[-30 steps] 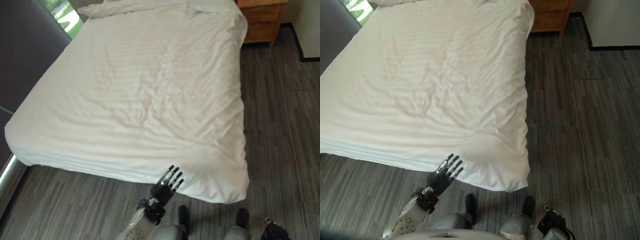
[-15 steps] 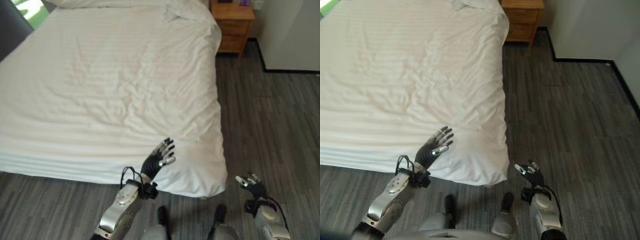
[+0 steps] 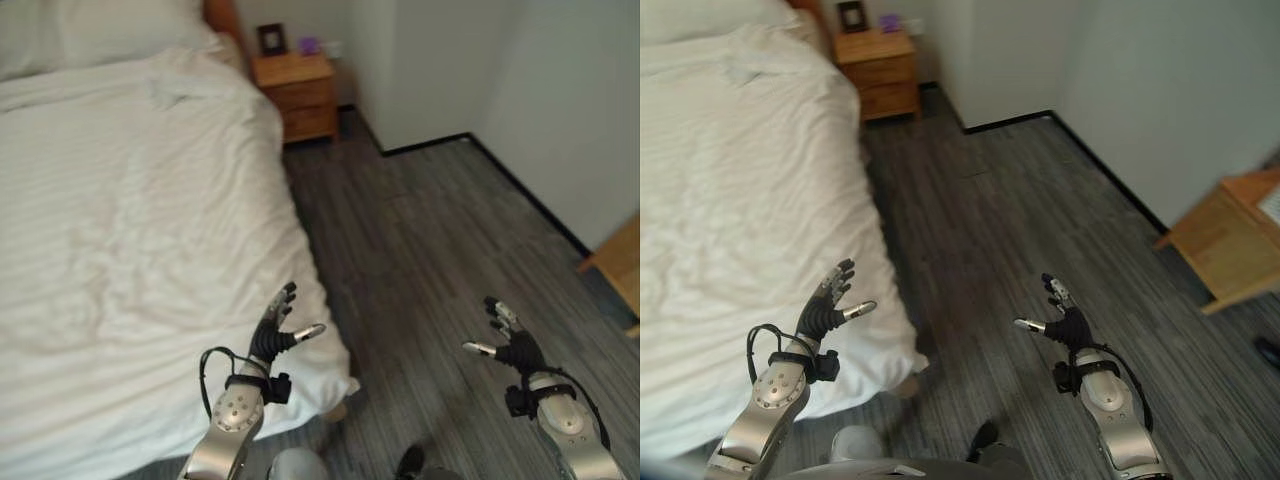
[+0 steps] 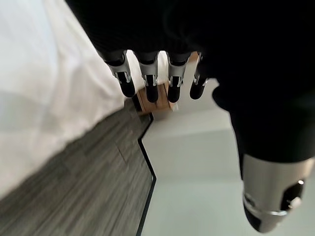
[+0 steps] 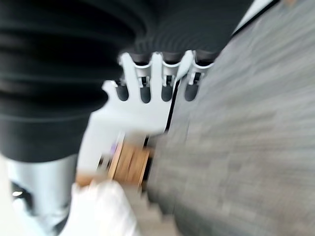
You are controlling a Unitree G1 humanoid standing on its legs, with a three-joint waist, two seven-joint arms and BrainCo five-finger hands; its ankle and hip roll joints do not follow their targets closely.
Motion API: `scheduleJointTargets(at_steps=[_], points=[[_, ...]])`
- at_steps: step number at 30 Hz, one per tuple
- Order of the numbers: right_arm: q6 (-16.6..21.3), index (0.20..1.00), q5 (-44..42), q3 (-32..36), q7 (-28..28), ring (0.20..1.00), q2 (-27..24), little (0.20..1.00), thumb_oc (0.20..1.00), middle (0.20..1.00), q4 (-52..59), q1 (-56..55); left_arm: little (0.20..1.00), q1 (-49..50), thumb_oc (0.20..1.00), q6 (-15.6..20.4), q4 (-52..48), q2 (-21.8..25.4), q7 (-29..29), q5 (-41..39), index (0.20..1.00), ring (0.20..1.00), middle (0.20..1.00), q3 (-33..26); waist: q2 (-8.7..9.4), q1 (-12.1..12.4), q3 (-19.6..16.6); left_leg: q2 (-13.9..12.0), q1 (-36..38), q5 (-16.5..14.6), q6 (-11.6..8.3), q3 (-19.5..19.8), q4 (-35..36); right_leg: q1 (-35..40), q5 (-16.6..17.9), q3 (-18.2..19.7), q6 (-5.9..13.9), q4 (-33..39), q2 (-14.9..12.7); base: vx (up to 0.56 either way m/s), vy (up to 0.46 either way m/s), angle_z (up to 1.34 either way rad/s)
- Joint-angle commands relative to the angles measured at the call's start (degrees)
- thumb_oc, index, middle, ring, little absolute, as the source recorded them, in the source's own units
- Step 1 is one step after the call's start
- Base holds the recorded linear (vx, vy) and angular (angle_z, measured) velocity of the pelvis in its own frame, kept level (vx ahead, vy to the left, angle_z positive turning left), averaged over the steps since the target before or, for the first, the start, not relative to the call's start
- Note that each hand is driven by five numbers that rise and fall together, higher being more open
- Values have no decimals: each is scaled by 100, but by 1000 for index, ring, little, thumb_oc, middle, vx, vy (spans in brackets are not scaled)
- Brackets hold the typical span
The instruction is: Making the bed.
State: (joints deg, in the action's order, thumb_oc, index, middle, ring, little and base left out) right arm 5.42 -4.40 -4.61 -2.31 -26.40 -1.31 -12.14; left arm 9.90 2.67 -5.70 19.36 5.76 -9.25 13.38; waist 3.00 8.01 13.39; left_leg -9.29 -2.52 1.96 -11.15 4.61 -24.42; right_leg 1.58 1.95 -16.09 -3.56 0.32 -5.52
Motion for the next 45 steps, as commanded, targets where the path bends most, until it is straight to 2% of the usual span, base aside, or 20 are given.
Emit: scheduleJointTargets(at_steps=[1,4,8,9,10,11,14,17,21,24,27,30,32,34,38,41,42,43,44,45], points=[[178,1000,93,5,71,1000,-188,1000,1000,1000,-50,451,1000,-393,1000,380,-248,-27,-342,-1049,1000,1000,1000,292,-118,172,385,841,-683,-108,630,57,-816,776,-412,-30,865,450,-166,88,-160,-127],[142,1000,118,-167,91,1000,-108,1000,1000,1000,-144,644,1000,-385,1000,288,-120,13,-474,-1236,1000,1000,1000,507,-212,247,392,1198,-875,-262,735,224,-850,783,-425,413,916,468,-79,89,-7,-117],[168,1000,287,-241,74,1000,-103,1000,1000,1000,-62,781,1000,-294,1000,299,-71,61,-428,-1072,1000,1000,1000,504,-356,336,345,1092,-853,-386,795,-220,390,883,-611,602,967,468,17,216,79,-88],[171,1000,282,-213,72,1000,-96,1000,1000,1000,-8,738,1000,-257,1000,296,-1,38,-380,-1076,1000,1000,1000,468,-402,349,313,1022,-797,-244,810,-362,967,932,-680,597,976,468,96,507,114,-50],[151,1000,350,-113,51,1000,-109,1000,1000,1000,46,620,1000,-185,1000,244,168,-144,-210,-1118,1000,1000,1000,312,-446,419,253,847,-840,379,762,-581,2094,1159,-935,591,974,468,297,437,97,-33],[150,1000,350,-112,51,1000,-109,1000,1000,1000,48,617,1000,-186,1000,245,171,-145,-209,-1117,1000,1000,1000,314,-440,419,257,855,-818,399,761,-584,2130,1166,-941,590,974,468,289,526,98,3],[109,1000,268,50,-162,1000,-3,1000,1000,1000,-1,642,1000,-369,1000,197,275,-302,50,-1176,1000,1000,1000,183,-277,473,228,209,-1259,896,611,-1703,2634,1531,-1259,268,1153,468,183,384,129,52],[62,1000,265,67,-202,1000,240,1000,1000,1000,30,596,1000,-341,1000,195,254,-280,114,-1253,1000,1000,1000,78,-212,466,41,69,-1167,1020,657,-2186,2754,1690,-1298,138,1305,468,107,427,160,29],[1,1000,355,-96,-156,1000,554,1000,1000,1000,-62,556,1000,-231,1000,159,186,-115,101,-1333,1000,1000,1000,40,127,591,-192,576,-853,756,975,-2046,2797,1675,-521,-37,1716,-437,-550,470,231,51],[1,1000,471,-201,-241,1000,611,1000,1000,1000,-21,697,1000,-326,1000,69,102,125,104,-1283,1000,1000,1000,77,140,620,-105,888,-438,393,1318,-1903,2774,1136,870,212,1856,-2310,-829,472,233,64],[-31,1000,554,-159,-295,1000,648,1000,1000,1000,114,739,1000,-546,1000,59,149,210,149,-1182,1000,1000,1000,163,-166,195,15,1006,209,35,1448,-1303,2942,195,701,629,1707,-3212,-771,534,242,110],[-8,1000,487,-38,-310,1000,689,1000,1000,1000,330,595,1000,-679,1000,83,127,196,189,-1040,1000,1000,1000,193,-396,-257,202,982,732,-286,1362,-564,2942,-795,38,607,1393,-2716,-613,586,29,157],[12,1000,354,-1,-246,1000,692,1000,1000,1000,359,526,1000,-676,1000,117,95,174,244,-906,1000,1000,1000,107,-398,-468,247,989,1028,-542,1251,-162,2942,-904,50,464,1369,-1786,-623,608,-86,152],[56,1000,251,63,-220,1000,698,1000,1000,1000,361,406,1000,-548,1000,126,163,94,327,-856,1000,1000,1000,-67,-340,-702,231,917,1476,-953,1123,360,2942,-1102,357,700,1489,3,-366,790,-150,169],[17,1000,326,68,-273,1000,617,1000,1000,1000,351,401,1000,-368,1000,146,281,102,381,-795,1000,1000,1000,-316,-331,-871,98,600,2215,-1179,925,854,2942,-1699,850,870,1787,419,-284,761,-89,124],[22,1000,360,24,-253,1000,612,1000,1000,1000,295,303,1000,-229,1000,134,417,55,396,-762,1000,1000,1000,-343,-261,-993,9,535,2334,-957,758,1014,2021,-1390,900,971,1551,-28,-344,710,-175,113],[-28,1000,280,-4,-235,1000,602,1000,1000,1000,165,260,1000,-103,1000,124,394,-27,405,-830,1000,1000,1000,-390,-308,-923,-25,580,1682,142,438,802,236,-916,717,924,1248,-102,-290,594,-176,100],[-28,1000,281,-9,-235,1000,607,1000,1000,1000,162,260,1000,-101,1000,123,395,-22,405,-831,1000,1000,1000,-393,-330,-926,-41,556,1671,99,451,796,204,-909,688,916,1262,-94,-268,557,-262,100],[18,1000,217,-27,-300,1000,556,1000,1000,1000,194,310,1000,-71,1000,103,353,-71,456,-903,1000,1000,1000,-483,-184,-845,63,651,1229,568,326,555,-929,-670,643,831,1077,-61,-374,356,-244,48],[41,1000,29,-27,-311,1000,544,1000,1000,1000,222,310,1000,-52,1000,107,318,-61,433,-988,1000,1000,1000,-527,-165,-653,173,723,717,438,503,324,-1557,-328,447,813,913,31,-274,466,-352,6]])
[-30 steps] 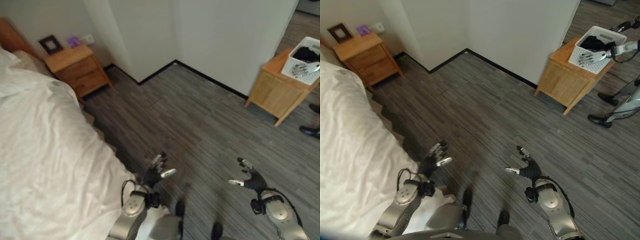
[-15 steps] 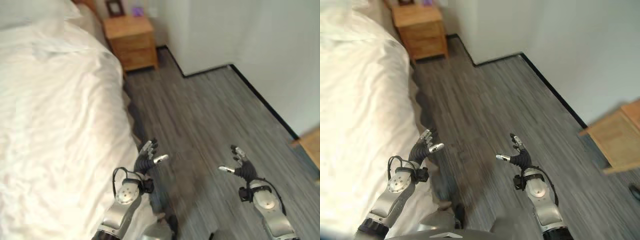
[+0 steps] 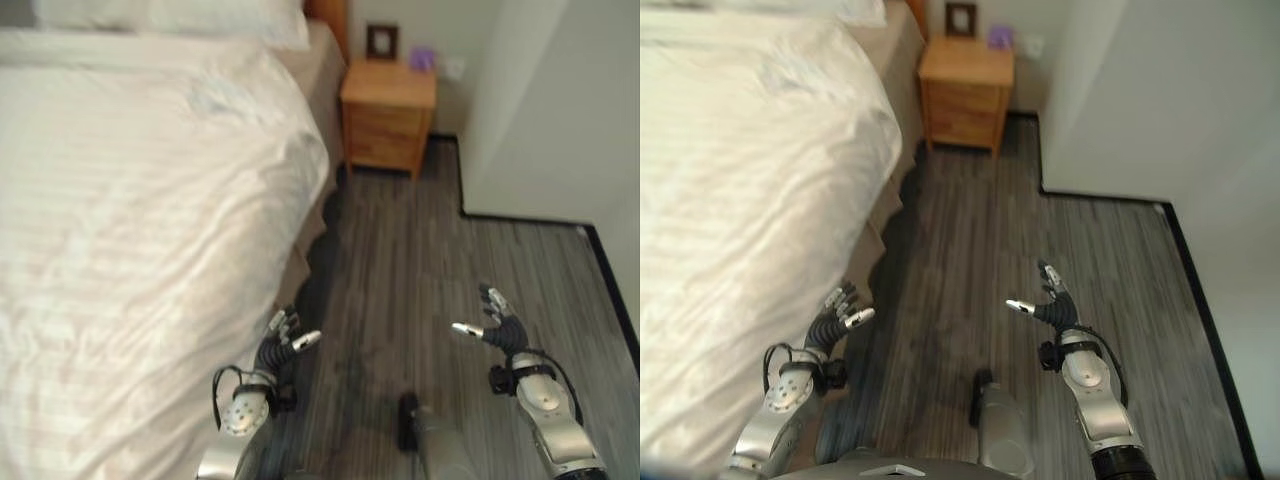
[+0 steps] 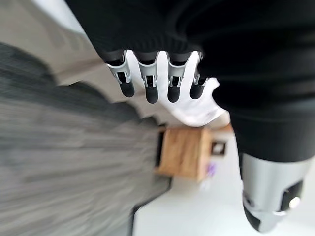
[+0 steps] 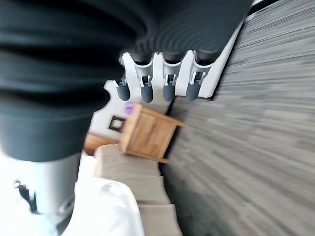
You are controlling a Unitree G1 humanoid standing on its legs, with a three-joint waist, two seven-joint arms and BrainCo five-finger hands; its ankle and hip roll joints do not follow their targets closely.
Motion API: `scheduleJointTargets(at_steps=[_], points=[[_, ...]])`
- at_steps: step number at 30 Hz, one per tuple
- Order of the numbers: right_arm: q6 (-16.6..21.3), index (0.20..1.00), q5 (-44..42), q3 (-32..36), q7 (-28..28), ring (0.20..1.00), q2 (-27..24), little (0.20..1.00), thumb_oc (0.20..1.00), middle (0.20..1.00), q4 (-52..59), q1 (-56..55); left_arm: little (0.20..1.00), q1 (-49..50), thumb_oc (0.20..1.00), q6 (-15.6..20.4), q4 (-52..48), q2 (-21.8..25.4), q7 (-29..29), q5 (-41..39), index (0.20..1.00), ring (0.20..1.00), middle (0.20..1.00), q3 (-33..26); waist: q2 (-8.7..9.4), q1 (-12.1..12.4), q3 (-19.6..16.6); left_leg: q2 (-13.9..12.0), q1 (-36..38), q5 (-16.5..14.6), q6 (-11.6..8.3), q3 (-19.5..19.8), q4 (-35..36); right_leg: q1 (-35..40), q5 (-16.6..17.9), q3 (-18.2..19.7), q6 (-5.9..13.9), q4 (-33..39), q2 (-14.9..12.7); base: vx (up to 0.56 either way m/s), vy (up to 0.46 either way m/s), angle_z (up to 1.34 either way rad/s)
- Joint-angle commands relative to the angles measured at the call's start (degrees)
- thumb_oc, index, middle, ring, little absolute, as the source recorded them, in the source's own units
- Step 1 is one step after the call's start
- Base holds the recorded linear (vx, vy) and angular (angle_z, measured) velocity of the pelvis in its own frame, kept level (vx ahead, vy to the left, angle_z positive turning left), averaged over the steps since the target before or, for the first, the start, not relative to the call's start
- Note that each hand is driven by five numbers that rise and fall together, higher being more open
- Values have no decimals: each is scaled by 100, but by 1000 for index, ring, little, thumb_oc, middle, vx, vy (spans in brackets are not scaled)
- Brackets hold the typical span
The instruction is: Making the bed.
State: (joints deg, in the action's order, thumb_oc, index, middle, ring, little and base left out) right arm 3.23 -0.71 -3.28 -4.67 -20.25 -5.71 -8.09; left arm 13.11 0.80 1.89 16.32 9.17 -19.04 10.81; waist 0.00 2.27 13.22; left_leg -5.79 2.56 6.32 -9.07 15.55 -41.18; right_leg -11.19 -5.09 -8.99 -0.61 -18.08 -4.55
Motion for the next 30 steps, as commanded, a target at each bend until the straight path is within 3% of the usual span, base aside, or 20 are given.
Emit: scheduleJointTargets(at_steps=[1,3,4,5,7,8,11,12,13,14,16,17,18,19,21,22,24,25,28,30], points=[[270,1000,-434,-136,-100,1000,-100,1000,1000,1000,672,-106,1000,-362,1000,303,-453,247,85,-58,1000,1000,1000,-273,200,51,312,438,-144,-156,400,-926,-398,1220,1008,66,539,1967,-370,489,-315,-42],[204,1000,-407,-111,-236,1000,-128,1000,1000,1000,645,11,1000,-398,1000,291,-456,237,115,-217,1000,1000,1000,-311,224,276,442,371,-950,-477,407,-1438,-550,1714,762,-10,556,2167,-349,672,-196,-46],[168,1000,-387,-76,-244,1000,-84,1000,1000,1000,711,43,1000,-323,1000,316,-443,152,152,-364,1000,1000,1000,-390,144,459,385,132,-1365,-531,414,-1997,733,2128,443,-166,633,2308,-289,681,-33,-5],[167,1000,-387,-75,-244,1000,-85,1000,1000,1000,713,41,1000,-322,1000,316,-445,152,152,-364,1000,1000,1000,-390,167,467,380,156,-1347,-493,420,-2017,789,2116,451,-158,636,2308,-316,767,36,21],[171,1000,-439,-87,-222,1000,-12,1000,1000,1000,652,102,1000,-300,1000,315,-405,115,101,-351,1000,1000,1000,-404,72,576,264,103,-1569,-528,551,-2287,2085,2321,217,-190,743,2308,-233,739,176,-4],[194,1000,-364,-143,-205,1000,11,1000,1000,1000,591,150,1000,-215,1000,275,-361,48,35,-258,1000,1000,1000,-404,-72,712,107,-48,-1504,162,473,-2620,3907,2689,-79,-209,881,2308,-86,781,199,-20],[143,1000,-306,-185,-200,1000,84,1000,1000,1000,550,232,1000,-162,1000,231,-326,-54,56,-262,1000,1000,1000,-363,71,867,-47,17,-1523,406,483,-2462,4474,3096,-171,-248,1002,2295,-202,783,169,-24],[180,1000,-265,-261,-122,1000,239,1000,1000,1000,583,247,1000,-150,1000,276,-303,-9,49,-267,1000,1000,1000,-352,256,882,-122,325,-1224,351,717,-2242,4453,3096,-110,-212,1129,1417,-343,677,185,-12],[180,1000,-264,-259,-122,1000,241,1000,1000,1000,584,247,1000,-151,1000,276,-303,-7,48,-268,1000,1000,1000,-351,249,897,-136,311,-1239,364,720,-2252,4459,3068,-98,-194,1130,1413,-335,565,224,-12],[204,1000,-278,-242,-111,1000,321,1000,1000,1000,590,283,1000,-204,1000,258,-326,18,25,-239,1000,1000,1000,-323,331,883,-114,427,-1105,238,841,-2259,4379,2776,145,-139,1258,440,-400,342,192,-21],[233,1000,-198,-361,-154,1000,417,1000,1000,1000,586,280,1000,-383,1000,252,-284,109,122,-169,1000,1000,1000,-222,264,679,20,495,-623,-79,1046,-2320,4393,1868,1522,-41,1559,-1313,-689,385,244,-3],[232,1000,-197,-360,-155,1000,415,1000,1000,1000,585,286,1000,-390,1000,253,-282,106,122,-169,1000,1000,1000,-223,244,695,12,470,-636,-69,1045,-2332,4394,1848,1549,-24,1556,-1300,-665,305,193,33],[236,1000,-172,-388,-188,1000,447,1000,1000,1000,613,346,1000,-494,1000,265,-357,201,205,-115,1000,1000,1000,-237,80,567,111,333,-449,-117,1076,-2342,4417,1533,1817,-47,1561,-1881,-675,546,239,64],[208,1000,-87,-435,-210,1000,476,1000,1000,1000,616,399,1000,-576,1000,313,-497,297,266,-91,1000,1000,1000,-294,-87,404,147,260,-47,-310,1119,-2213,4572,975,1752,-270,1494,-2306,-966,736,259,66],[206,1000,-45,-420,-231,1000,467,1000,1000,1000,636,384,1000,-594,1000,338,-557,315,317,-103,1000,1000,1000,-339,-109,351,151,257,70,-376,1103,-2136,4617,802,1630,-349,1430,-2135,-965,631,54,46],[189,1000,-148,-353,-258,1000,460,1000,1000,1000,703,370,1000,-736,1000,409,-704,349,465,-232,1000,1000,1000,-481,-19,109,234,327,418,-626,949,-1850,4618,450,1243,-631,1288,-950,-811,668,-125,59],[201,1000,-188,-341,-281,1000,473,1000,1000,1000,687,385,1000,-748,1000,427,-721,331,484,-245,1000,1000,1000,-542,29,65,249,352,504,-716,872,-1734,4618,460,1176,-688,1249,-297,-788,552,-140,122],[224,1000,-236,-333,-294,1000,502,1000,1000,1000,703,382,1000,-717,1000,496,-745,279,538,-339,1000,1000,1000,-671,79,9,234,356,682,-912,766,-1566,4618,433,1142,-669,1228,679,-757,405,-128,137],[205,1000,-236,-341,-295,1000,494,1000,1000,1000,718,358,1000,-629,1000,517,-758,250,444,-412,1000,1000,1000,-882,107,-46,182,220,924,-1175,573,-1193,4618,443,1382,-164,1366,2063,-753,603,-205,106],[211,1000,-172,-291,-296,1000,509,1000,1000,1000,765,299,1000,-571,1000,532,-686,246,413,-369,1000,1000,1000,-1002,81,-90,107,43,1084,-1356,445,-991,4618,176,1566,258,1536,2260,-961,558,-240,117]])
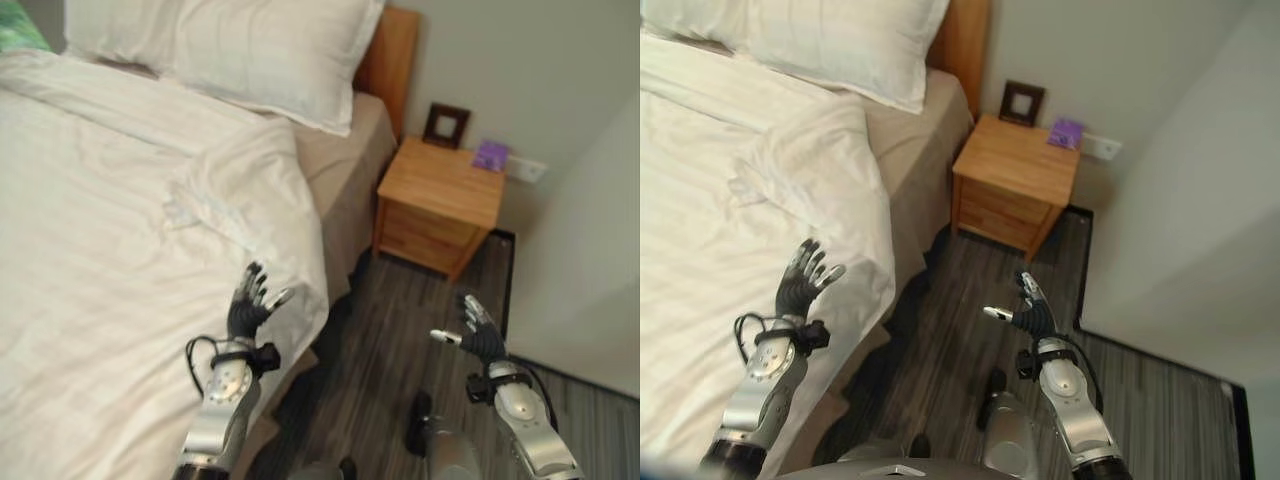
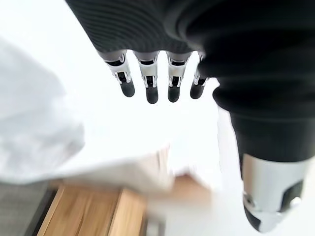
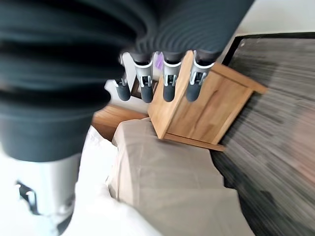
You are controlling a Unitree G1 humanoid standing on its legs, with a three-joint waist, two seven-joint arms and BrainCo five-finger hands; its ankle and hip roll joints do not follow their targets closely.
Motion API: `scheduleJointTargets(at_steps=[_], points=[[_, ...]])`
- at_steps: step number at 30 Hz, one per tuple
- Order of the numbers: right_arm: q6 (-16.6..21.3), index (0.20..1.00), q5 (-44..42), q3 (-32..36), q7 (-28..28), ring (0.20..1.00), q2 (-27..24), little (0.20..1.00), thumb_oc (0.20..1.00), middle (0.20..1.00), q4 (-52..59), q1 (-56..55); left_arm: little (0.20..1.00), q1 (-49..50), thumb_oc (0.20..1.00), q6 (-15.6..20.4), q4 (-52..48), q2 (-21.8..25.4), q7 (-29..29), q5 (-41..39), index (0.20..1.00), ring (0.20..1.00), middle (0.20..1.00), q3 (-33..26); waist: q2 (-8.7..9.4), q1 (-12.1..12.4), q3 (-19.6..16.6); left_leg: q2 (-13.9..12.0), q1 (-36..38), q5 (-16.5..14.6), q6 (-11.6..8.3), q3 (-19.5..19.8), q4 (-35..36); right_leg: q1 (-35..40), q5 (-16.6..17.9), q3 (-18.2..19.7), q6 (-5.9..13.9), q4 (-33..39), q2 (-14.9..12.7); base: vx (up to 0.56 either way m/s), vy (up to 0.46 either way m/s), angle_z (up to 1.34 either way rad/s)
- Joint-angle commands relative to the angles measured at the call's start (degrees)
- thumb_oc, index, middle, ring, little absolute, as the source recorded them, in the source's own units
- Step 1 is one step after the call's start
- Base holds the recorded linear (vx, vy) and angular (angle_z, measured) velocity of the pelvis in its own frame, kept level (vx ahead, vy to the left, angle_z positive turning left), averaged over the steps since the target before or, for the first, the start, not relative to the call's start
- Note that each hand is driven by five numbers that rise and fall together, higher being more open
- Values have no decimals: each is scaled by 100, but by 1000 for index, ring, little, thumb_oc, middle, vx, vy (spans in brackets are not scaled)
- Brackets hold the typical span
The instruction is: Making the bed.
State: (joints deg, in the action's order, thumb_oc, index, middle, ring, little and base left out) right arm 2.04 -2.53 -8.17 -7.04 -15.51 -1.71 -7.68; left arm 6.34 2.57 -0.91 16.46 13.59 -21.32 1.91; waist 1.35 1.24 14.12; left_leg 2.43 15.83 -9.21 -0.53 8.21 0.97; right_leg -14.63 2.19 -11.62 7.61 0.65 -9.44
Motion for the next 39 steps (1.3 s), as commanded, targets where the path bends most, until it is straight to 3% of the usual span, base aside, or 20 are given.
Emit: scheduleJointTargets(at_steps=[1,4,6,7,9,10,11,12,15,17,21,22,25,26,27,28,30,36,37,39], points=[[329,1000,42,214,-32,1000,37,1000,1000,1000,362,242,1000,146,1000,376,-367,238,-28,-119,1000,1000,1000,-163,-25,-8,-26,-823,-137,117,-449,-134,403,481,901,713,739,373,-508,740,-333,160],[354,1000,13,129,185,1000,-8,1000,1000,1000,355,218,1000,581,1000,415,-265,154,-73,-113,1000,1000,1000,-510,2,-33,-172,-1035,289,17,-557,160,264,664,964,713,694,150,-539,616,-333,138],[364,1000,-66,-12,301,1000,-92,1000,1000,1000,352,344,1000,749,1000,477,-247,25,-78,-324,1000,1000,1000,-690,-167,79,-234,-1190,89,438,-733,205,-612,931,790,564,540,83,-412,424,-285,29],[395,1000,-87,-106,311,1000,-252,1000,1000,1000,388,521,1000,813,1000,529,-324,-124,-65,-553,1000,1000,1000,-784,-172,253,-60,-955,-659,1021,-815,400,-1855,1341,662,331,273,222,-419,247,-214,8],[425,1000,-167,-119,325,1000,-342,1000,1000,1000,494,612,1000,830,1000,574,-416,-138,-76,-639,1000,1000,1000,-878,-199,362,64,-904,-1030,1193,-808,306,-2535,1587,524,209,157,273,-381,160,-315,7],[430,1000,-212,-109,304,1000,-456,1000,1000,1000,628,769,1000,792,1000,630,-438,-143,-83,-807,1000,1000,1000,-943,-109,533,277,-902,-1700,1199,-739,-314,-3075,1863,325,-48,14,343,-413,115,-369,20],[429,1000,-213,-108,305,1000,-455,1000,1000,1000,628,775,1000,787,1000,629,-439,-142,-83,-807,1000,1000,1000,-945,-85,526,268,-876,-1723,1231,-734,-313,-3058,1840,339,-50,16,345,-439,139,-348,51],[422,1000,-155,-93,268,1000,-509,1000,1000,1000,663,859,1000,732,1000,628,-515,-152,-53,-808,1000,1000,1000,-979,-126,557,284,-1178,-1875,1245,-734,-897,-2816,2003,198,-289,15,386,-410,132,-154,81],[335,1000,99,-33,192,1000,-621,1000,1000,1000,744,1072,1000,681,1000,659,-652,-261,-57,-823,1000,1000,1000,-1026,-141,649,211,-1198,-2148,1184,-634,-1819,-2070,2246,-46,-695,-6,435,-322,237,-221,82],[302,1000,208,50,184,1000,-706,1000,1000,1000,783,1183,1000,650,1000,659,-795,-281,-95,-852,1000,1000,1000,-1155,-178,622,41,-1206,-2079,1306,-460,-3246,-1331,2616,-373,-1252,-96,428,-23,311,-281,70],[256,1000,362,112,86,1000,-764,1000,1000,1000,628,1283,1000,446,1000,698,-929,-176,-158,-1058,1000,1000,1000,-1191,-72,584,-128,-1315,-1810,1226,-398,-3946,-1109,3013,-688,-1817,-196,217,120,252,-150,134],[172,1000,558,91,128,1000,-741,1000,1000,1000,559,1346,1000,407,1000,716,-951,-84,-111,-1064,1000,1000,1000,-1262,50,714,-200,-1021,-1690,1144,-325,-3503,-765,3045,-701,-1974,-115,-167,17,245,21,111],[165,1000,775,110,137,1000,-717,1000,1000,1000,511,1450,1000,311,1000,664,-899,-15,-96,-1200,1000,1000,1000,-1256,192,706,-173,-743,-1365,964,-87,-3457,-381,2659,-423,-2014,211,-1371,-322,207,108,76],[134,1000,1047,86,133,1000,-754,1000,1000,1000,506,1595,1000,248,1000,650,-838,112,-42,-1163,1000,1000,1000,-1206,302,686,-142,-555,-1120,891,180,-3418,-118,2209,462,-1967,585,-2479,-736,101,87,82],[136,1000,1050,85,132,1000,-750,1000,1000,1000,501,1603,1000,242,1000,650,-836,114,-41,-1162,1000,1000,1000,-1209,315,685,-146,-529,-1122,902,197,-3421,-94,2177,458,-1953,595,-2519,-766,171,12,127],[77,1000,1285,41,83,1000,-856,1000,1000,1000,470,1847,1000,116,1000,640,-795,258,4,-1089,1000,1000,1000,-1050,247,565,-35,-623,-944,942,244,-3194,104,1697,822,-1465,724,-3254,-807,65,-40,104],[23,1000,1349,68,26,1000,-958,1000,1000,1000,413,2022,1000,-5,1000,664,-692,319,43,-1102,1000,1000,1000,-957,207,500,-6,-645,-825,937,203,-2824,306,1304,546,-959,676,-3347,-678,157,-55,126],[-103,1000,1377,-181,-157,1000,-1179,1000,1000,1000,159,2862,1000,-373,1000,659,-384,544,74,-1199,1000,1000,1000,-791,336,442,54,-766,-902,992,-204,-1866,371,1386,-58,-326,283,-1237,-507,196,-246,113],[-154,1000,1400,-314,-240,1000,-1276,1000,1000,1000,-92,3201,1000,-486,1000,674,-205,628,72,-1263,1000,1000,1000,-764,416,399,22,-738,-882,917,-269,-1493,393,1433,-135,347,267,-683,-279,260,-187,100],[-160,1000,1373,-351,-319,1000,-1302,1000,1000,1000,-240,3317,1000,-582,1000,682,-49,630,78,-1326,1000,1000,1000,-749,459,383,11,-721,-914,927,-298,-1354,402,1433,-66,568,252,-532,-241,232,-164,147]])
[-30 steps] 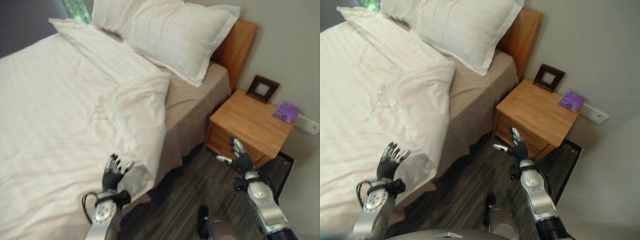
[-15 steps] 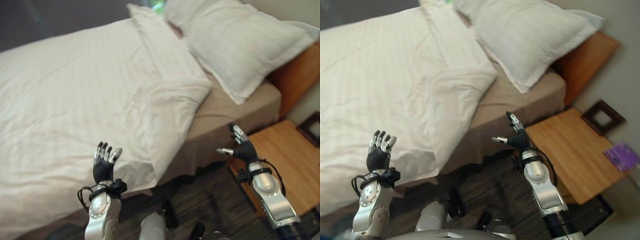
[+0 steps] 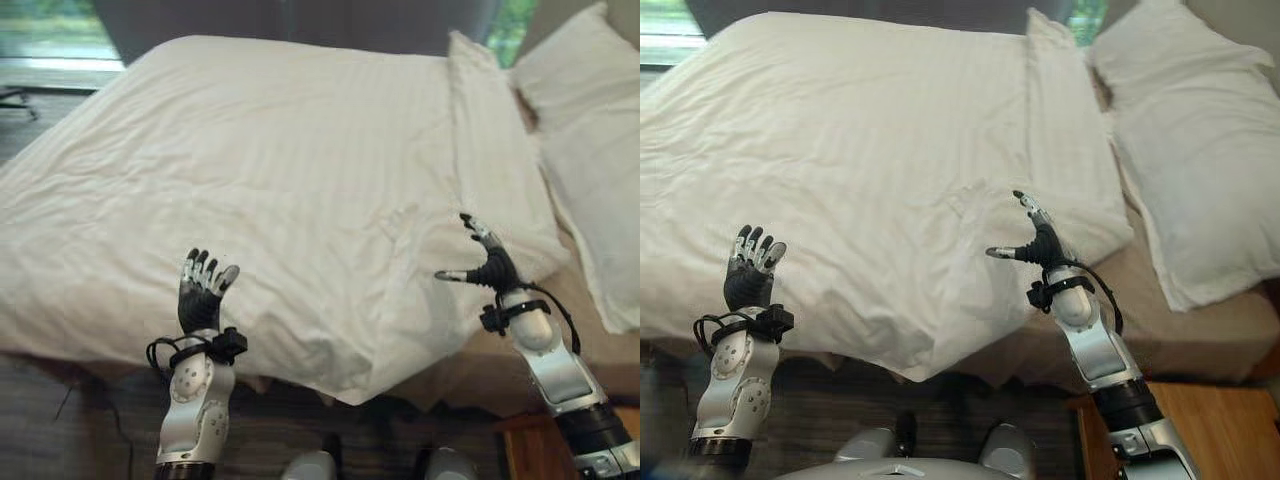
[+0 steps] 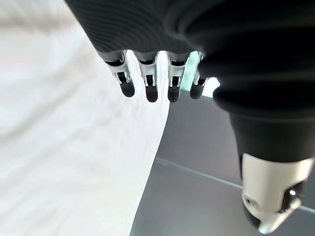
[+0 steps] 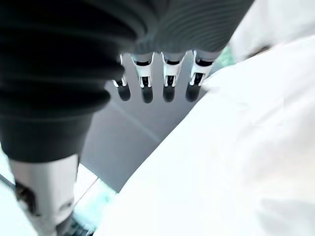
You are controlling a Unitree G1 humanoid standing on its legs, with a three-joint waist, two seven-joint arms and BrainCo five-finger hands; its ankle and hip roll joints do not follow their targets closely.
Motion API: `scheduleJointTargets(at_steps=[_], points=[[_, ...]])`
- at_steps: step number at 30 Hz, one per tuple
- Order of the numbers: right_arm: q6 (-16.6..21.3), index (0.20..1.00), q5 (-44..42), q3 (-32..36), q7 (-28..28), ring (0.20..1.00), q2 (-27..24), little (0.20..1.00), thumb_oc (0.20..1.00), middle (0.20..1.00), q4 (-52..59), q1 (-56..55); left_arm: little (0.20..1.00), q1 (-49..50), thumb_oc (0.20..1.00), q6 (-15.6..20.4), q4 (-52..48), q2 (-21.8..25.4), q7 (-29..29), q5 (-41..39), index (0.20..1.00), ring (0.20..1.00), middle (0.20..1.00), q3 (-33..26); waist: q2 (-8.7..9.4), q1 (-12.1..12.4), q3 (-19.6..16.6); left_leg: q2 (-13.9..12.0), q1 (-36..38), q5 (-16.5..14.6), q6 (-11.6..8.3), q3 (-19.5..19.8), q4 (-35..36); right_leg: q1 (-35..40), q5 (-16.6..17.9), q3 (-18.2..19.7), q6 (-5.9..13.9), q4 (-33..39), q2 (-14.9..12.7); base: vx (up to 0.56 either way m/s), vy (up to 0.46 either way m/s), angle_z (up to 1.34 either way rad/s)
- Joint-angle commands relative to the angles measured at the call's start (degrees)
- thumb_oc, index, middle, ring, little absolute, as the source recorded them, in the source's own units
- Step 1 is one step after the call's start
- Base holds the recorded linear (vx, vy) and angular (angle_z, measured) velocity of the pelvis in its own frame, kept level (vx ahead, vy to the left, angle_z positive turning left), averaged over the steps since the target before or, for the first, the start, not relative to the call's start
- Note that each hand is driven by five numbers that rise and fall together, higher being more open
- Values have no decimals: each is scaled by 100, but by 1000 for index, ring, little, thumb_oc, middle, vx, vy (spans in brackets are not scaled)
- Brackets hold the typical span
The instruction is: Making the bed.
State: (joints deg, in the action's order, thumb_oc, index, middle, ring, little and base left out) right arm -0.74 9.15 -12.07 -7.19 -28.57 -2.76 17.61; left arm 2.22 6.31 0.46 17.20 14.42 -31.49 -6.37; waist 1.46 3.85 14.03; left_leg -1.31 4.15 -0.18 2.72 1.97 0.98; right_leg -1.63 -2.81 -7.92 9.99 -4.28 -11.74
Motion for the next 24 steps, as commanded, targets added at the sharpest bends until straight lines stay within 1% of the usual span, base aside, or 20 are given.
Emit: scheduleJointTargets(at_steps=[1,2,3,4,5,7,8,9,10,12,14,15,16,17,20,21,22,23,24], points=[[36,1000,439,-172,-372,1000,-90,1000,1000,1000,-558,1135,1000,-159,1000,291,-74,634,-86,-243,1000,1000,1000,69,544,275,-18,-272,239,12,-679,-618,402,315,589,-41,69,131,-143,134,-96,150],[51,1000,438,-190,-384,1000,-84,1000,1000,1000,-593,1164,1000,-160,1000,292,-73,633,-88,-243,1000,1000,1000,58,547,252,-8,-265,241,15,-675,-603,402,341,605,-59,77,161,-150,155,-134,118],[-20,1000,495,-285,-432,1000,-152,1000,1000,1000,-876,1336,1000,-136,1000,303,32,649,-87,-230,1000,1000,1000,27,527,286,-26,-283,218,9,-702,-550,402,398,618,-188,79,283,-173,63,-85,45],[-62,1000,644,-419,-424,1000,-225,1000,1000,1000,-1120,1545,1000,-127,1000,319,125,655,-121,-235,1000,1000,1000,26,520,330,-49,-287,184,25,-728,-535,402,438,661,-262,78,388,-164,98,-123,64],[-76,1000,808,-559,-467,1000,-366,1000,1000,1000,-1350,1819,1000,-98,1000,341,156,681,-165,-214,1000,1000,1000,-4,486,325,-58,-311,120,51,-759,-493,402,502,674,-342,64,523,-134,109,-114,63],[-155,1000,1085,-798,-518,1000,-544,1000,1000,1000,-2056,2268,1000,50,1000,351,147,768,-240,-143,1000,1000,1000,-101,442,477,-11,-366,-53,112,-856,-460,402,581,717,-530,41,798,-125,71,-110,30],[-141,1000,1082,-818,-530,1000,-536,1000,1000,1000,-2090,2298,1000,50,1000,351,144,763,-241,-142,1000,1000,1000,-111,439,461,-13,-369,-62,114,-860,-452,402,583,725,-539,39,813,-120,10,-124,4],[-221,1000,1222,-943,-563,1000,-714,1000,1000,1000,-2569,2658,1000,124,1000,384,161,840,-281,-191,1000,1000,1000,-159,360,574,55,-414,-281,211,-966,-393,402,522,710,-654,27,917,-102,-7,-63,7],[-209,1000,1216,-963,-574,1000,-711,1000,1000,1000,-2603,2693,1000,116,1000,386,164,834,-283,-195,1000,1000,1000,-166,355,557,48,-418,-303,216,-969,-383,402,506,710,-663,24,916,-99,-26,-90,13],[-273,1000,1460,-1233,-610,1000,-923,1000,1000,1000,-3150,3149,1000,120,1000,445,245,898,-305,-311,1000,1000,1000,-168,246,612,155,-462,-594,327,-1081,-325,402,334,722,-770,19,928,-94,-73,-61,18],[-314,1000,1748,-1662,-471,1000,-1262,1000,1000,1000,-3620,3611,1000,100,1000,491,301,997,-369,-454,1000,1000,1000,-183,151,650,226,-489,-843,425,-1147,-289,402,127,715,-810,8,928,-71,-82,-59,10],[-391,1000,1748,-1838,-424,1000,-1466,1000,1000,1000,-4125,3895,1000,99,1000,558,340,1052,-390,-567,1000,1000,1000,-202,74,669,268,-492,-1045,509,-1206,-273,402,-38,719,-827,1,928,-60,-41,-49,13],[-384,1000,1742,-1858,-425,1000,-1468,1000,1000,1000,-4145,3923,1000,90,1000,562,347,1043,-393,-571,1000,1000,1000,-205,68,663,257,-494,-1066,513,-1207,-273,402,-60,723,-826,-1,928,-58,-41,-51,20],[-390,1000,1746,-1968,-375,1000,-1583,1000,1000,1000,-4305,4009,1000,72,1000,579,375,1069,-378,-613,1000,1000,1000,-204,30,664,291,-489,-1153,552,-1227,-269,402,-138,732,-821,-8,928,-51,-28,-38,17],[-415,1000,1731,-2139,-308,1000,-1732,1000,1000,1000,-4807,4084,1000,18,1000,615,377,1041,-418,-631,1000,1000,1000,-213,-118,632,329,-472,-1384,638,-1277,-256,402,-357,732,-829,-27,928,-32,-38,-42,5],[-448,520,1650,-2088,-291,520,-1662,520,520,520,-5094,3962,1000,41,1000,621,314,965,-465,-614,1000,1000,1000,-184,-206,604,311,-485,-1421,646,-1281,-273,402,-412,706,-812,-33,928,-10,0,0,0],[-445,228,1650,-2091,-291,228,-1661,228,228,228,-5099,3964,1000,43,1000,620,313,964,-465,-612,1000,1000,1000,-184,-207,608,309,-487,-1421,644,-1282,-277,402,-414,706,-808,-34,928,-8,0,0,0],[-473,200,1663,-2166,-240,200,-1564,200,200,200,-5176,3923,1000,49,1000,605,271,929,-481,-597,1000,1000,1000,-167,-230,612,303,-508,-1387,632,-1281,-300,402,-404,679,-792,-32,928,-1,30,-11,-4],[-490,200,1667,-2172,-198,200,-1522,200,200,200,-5148,3894,1000,58,1000,594,247,887,-493,-567,1000,1000,1000,-151,-240,597,292,-526,-1347,628,-1270,-312,402,-383,656,-770,-31,928,4,38,-7,-9]])
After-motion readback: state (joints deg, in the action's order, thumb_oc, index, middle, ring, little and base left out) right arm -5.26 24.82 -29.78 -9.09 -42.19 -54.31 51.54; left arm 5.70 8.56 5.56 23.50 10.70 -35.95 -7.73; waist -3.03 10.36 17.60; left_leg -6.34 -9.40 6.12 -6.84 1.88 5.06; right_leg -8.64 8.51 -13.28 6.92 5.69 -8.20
